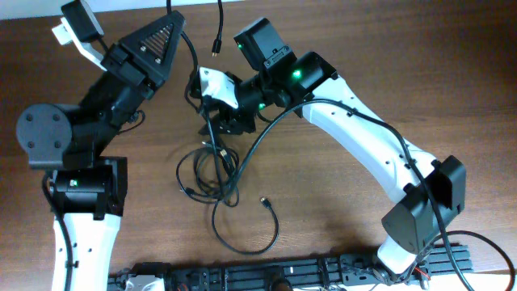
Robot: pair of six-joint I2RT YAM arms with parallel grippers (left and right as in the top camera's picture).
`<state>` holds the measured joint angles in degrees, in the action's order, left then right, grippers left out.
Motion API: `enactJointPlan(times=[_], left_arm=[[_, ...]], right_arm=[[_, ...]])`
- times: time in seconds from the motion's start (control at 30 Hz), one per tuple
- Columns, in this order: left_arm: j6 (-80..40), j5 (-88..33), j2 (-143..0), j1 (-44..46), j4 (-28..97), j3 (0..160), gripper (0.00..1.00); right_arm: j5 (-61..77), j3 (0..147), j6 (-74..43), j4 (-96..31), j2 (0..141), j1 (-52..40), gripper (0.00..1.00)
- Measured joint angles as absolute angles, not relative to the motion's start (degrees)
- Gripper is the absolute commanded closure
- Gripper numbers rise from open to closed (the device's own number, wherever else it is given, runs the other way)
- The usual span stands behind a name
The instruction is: Untangle cables
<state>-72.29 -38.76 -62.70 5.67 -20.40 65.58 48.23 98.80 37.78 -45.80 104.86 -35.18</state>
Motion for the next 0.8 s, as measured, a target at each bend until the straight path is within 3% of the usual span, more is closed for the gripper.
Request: enactJointPlan(times=[0.07,0.1,0.17,0.27,0.3,0.33,0.8], left_arm=[[-72.29,-38.81,-62.7,5.67,-20.4,65.58,1.0],[-72.29,-38.81,-62.7,5.67,-20.43,65.58,1.0],[-72.29,-38.98,-62.7,5.67,-20.43,65.58,1.0],[-72.29,-39.07,-62.7,5.67,-20.43,65.58,1.0],[-72.29,-39.16,-62.7,5.67,-20.4,65.58,1.0],[-72.29,-39.18,-62.7,5.67,-20.43,65.58,1.0],[-72.29,-39.27,-63.07,5.67,-20.01,65.58,0.96]], right_arm=[[47.2,98.8,36.21,-43.97,104.86,-35.03,0.5],[46.68,98.8,35.24,-43.0,104.86,-35.03,0.43],[46.13,98.8,34.13,-41.69,104.86,-35.03,0.39],[43.75,98.8,31.42,-40.56,104.86,-34.96,0.41],[42.7,98.8,30.44,-40.42,104.86,-34.96,0.83],[41.93,98.8,29.61,-40.4,104.86,-34.94,0.96],[40.99,98.91,26.72,-44.51,104.86,-32.6,0.96]])
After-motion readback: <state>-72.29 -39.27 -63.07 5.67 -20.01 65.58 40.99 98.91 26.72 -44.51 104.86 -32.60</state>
